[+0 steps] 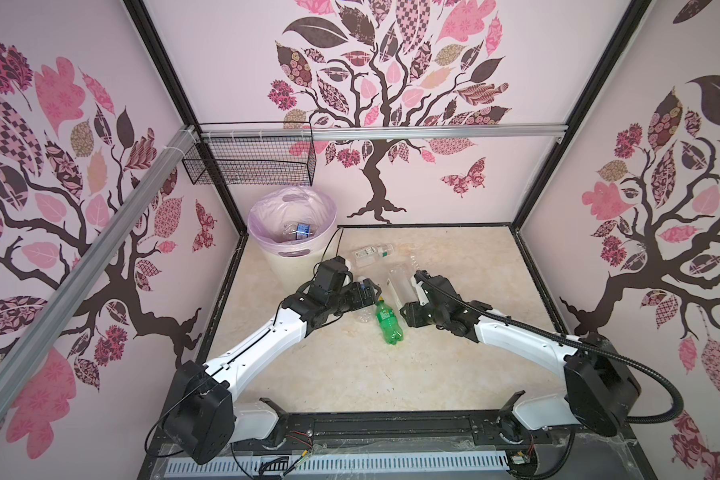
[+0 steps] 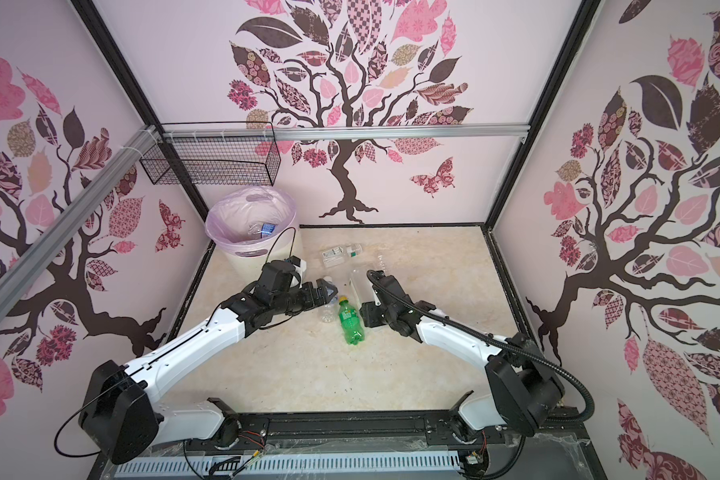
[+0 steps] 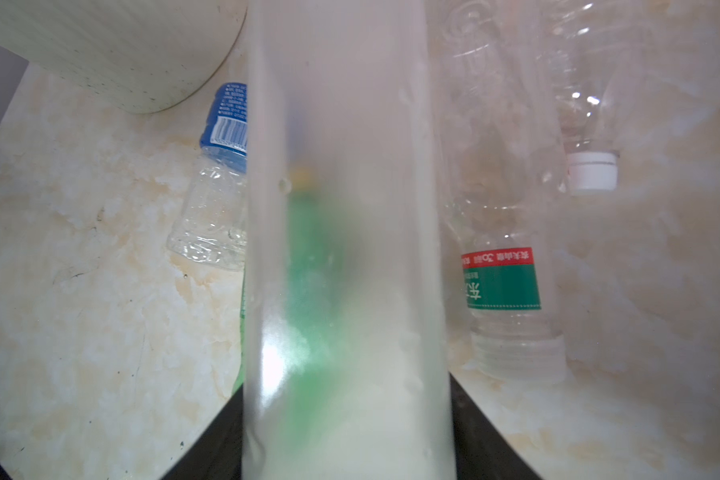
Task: Throw the plastic bottles in the bin
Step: 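Lift the frosted bottle with the right gripper toward the left gripper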
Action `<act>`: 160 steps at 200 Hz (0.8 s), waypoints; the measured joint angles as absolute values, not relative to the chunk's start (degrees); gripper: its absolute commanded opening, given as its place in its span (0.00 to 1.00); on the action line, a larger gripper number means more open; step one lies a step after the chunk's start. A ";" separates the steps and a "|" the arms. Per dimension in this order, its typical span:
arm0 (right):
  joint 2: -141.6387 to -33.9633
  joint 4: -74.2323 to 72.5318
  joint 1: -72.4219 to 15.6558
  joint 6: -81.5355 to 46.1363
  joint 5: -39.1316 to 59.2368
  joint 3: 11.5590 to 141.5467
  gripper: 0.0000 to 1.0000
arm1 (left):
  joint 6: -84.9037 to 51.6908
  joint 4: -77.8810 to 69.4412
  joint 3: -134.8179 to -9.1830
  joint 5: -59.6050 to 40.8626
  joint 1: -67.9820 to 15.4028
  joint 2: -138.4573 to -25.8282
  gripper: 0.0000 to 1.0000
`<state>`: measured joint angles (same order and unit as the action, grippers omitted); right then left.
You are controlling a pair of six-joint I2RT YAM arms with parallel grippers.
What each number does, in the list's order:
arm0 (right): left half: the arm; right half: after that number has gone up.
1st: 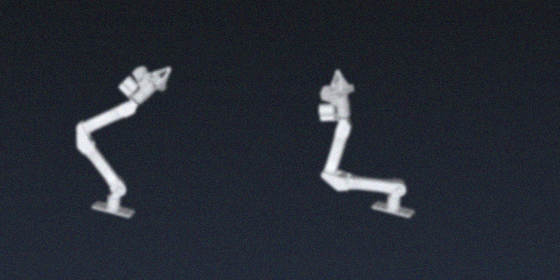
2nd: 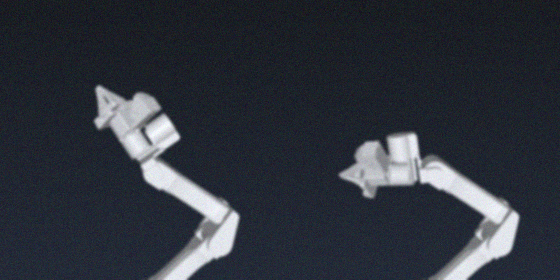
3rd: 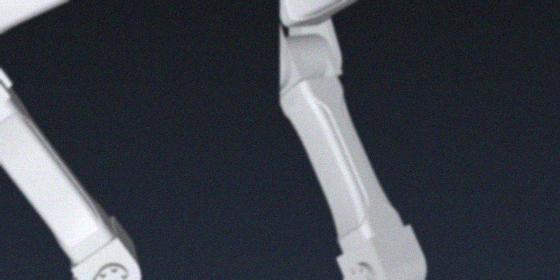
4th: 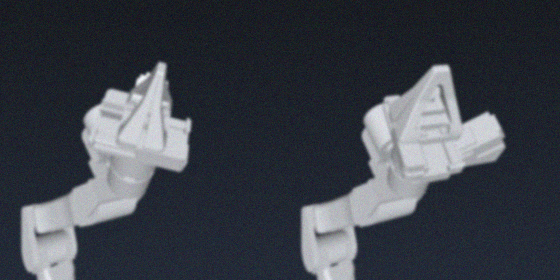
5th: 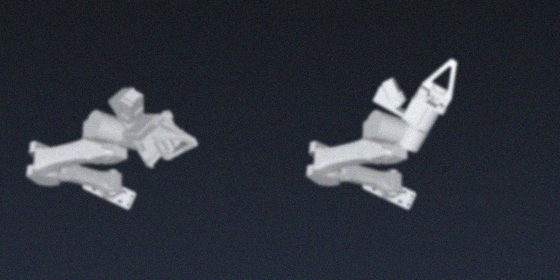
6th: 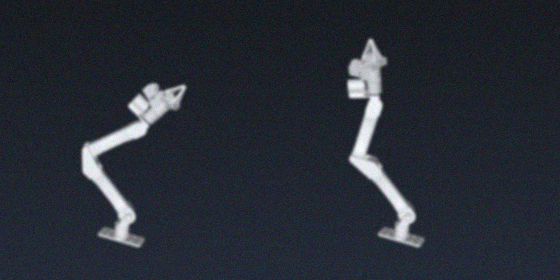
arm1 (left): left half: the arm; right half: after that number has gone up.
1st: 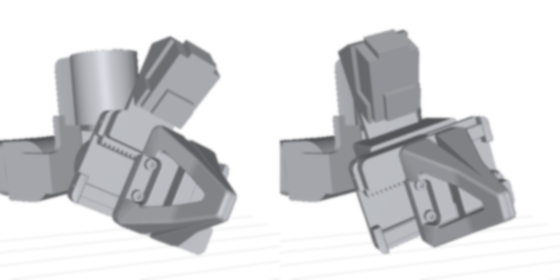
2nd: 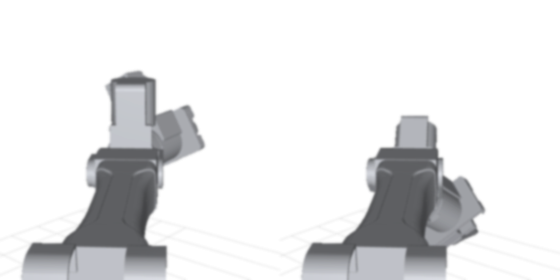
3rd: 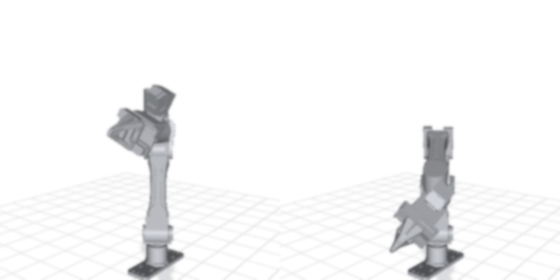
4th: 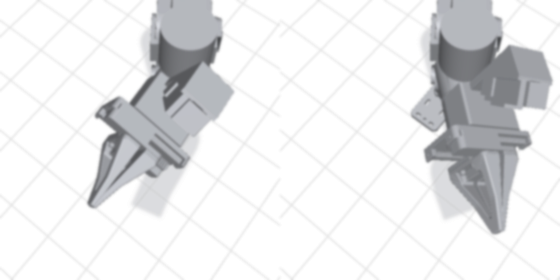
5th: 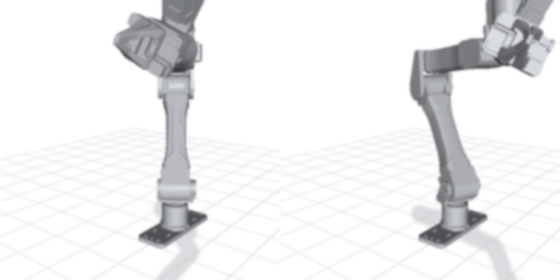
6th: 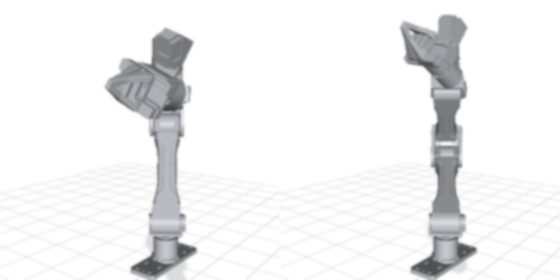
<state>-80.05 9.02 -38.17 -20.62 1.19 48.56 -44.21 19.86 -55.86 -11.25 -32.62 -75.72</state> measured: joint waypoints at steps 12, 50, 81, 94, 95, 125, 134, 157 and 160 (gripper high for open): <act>-79.42 9.72 -38.61 -20.64 1.37 49.76 0.58 | -44.18 20.01 -56.55 -11.27 -32.32 -76.14 0.98; -77.87 11.33 -39.33 -20.84 2.63 53.43 0.57 | -44.47 19.40 -61.04 -11.22 -32.12 -78.22 0.98; -77.30 11.79 -39.86 -20.99 3.20 55.31 0.57 | -45.67 17.82 -63.48 -11.09 -32.12 -79.72 0.98; -77.19 12.01 -40.12 -21.02 3.29 55.55 0.57 | -46.41 16.86 -64.10 -11.03 -32.12 -80.47 0.98; -77.19 12.01 -40.12 -20.99 3.29 55.55 0.57 | -46.50 16.80 -64.18 -11.03 -32.12 -80.58 0.98; -77.19 12.29 -40.47 -21.19 4.01 55.77 0.57 | -47.68 15.40 -66.32 -10.66 -32.25 -83.44 0.98; -77.19 12.29 -40.51 -21.23 4.25 55.79 0.57 | -48.12 14.79 -66.41 -10.37 -32.32 -84.03 0.98; -77.19 12.27 -40.93 -21.65 4.71 55.88 0.57 | -49.43 13.28 -66.41 -9.54 -32.86 -85.14 0.98; -77.19 12.27 -40.99 -21.67 4.73 55.88 0.57 | -49.56 13.10 -66.43 -9.47 -32.99 -85.27 0.98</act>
